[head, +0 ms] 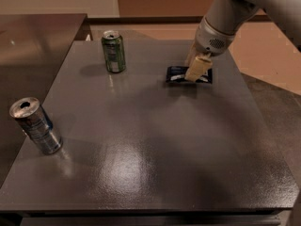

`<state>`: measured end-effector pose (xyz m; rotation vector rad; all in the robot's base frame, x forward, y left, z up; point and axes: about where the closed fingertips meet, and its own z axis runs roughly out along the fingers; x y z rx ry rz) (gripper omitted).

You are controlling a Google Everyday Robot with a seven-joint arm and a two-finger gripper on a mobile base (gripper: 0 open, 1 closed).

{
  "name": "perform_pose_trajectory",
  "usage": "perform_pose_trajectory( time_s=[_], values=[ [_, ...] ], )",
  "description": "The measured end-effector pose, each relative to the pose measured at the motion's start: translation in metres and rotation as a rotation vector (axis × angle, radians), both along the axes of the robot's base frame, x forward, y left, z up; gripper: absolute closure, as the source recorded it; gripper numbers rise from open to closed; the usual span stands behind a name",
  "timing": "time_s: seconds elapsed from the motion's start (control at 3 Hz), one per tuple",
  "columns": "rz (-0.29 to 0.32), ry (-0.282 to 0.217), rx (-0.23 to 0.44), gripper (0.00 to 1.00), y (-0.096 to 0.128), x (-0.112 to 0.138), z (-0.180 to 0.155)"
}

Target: Move rxbar blueberry near green can

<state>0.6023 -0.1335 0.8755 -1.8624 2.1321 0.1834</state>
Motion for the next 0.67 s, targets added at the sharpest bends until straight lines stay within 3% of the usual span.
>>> perform_pose_trajectory(
  time_s=[0.67],
  values=[
    [-0.016, -0.034, 0.008, 1.00, 0.049, 0.035, 0.002]
  ],
)
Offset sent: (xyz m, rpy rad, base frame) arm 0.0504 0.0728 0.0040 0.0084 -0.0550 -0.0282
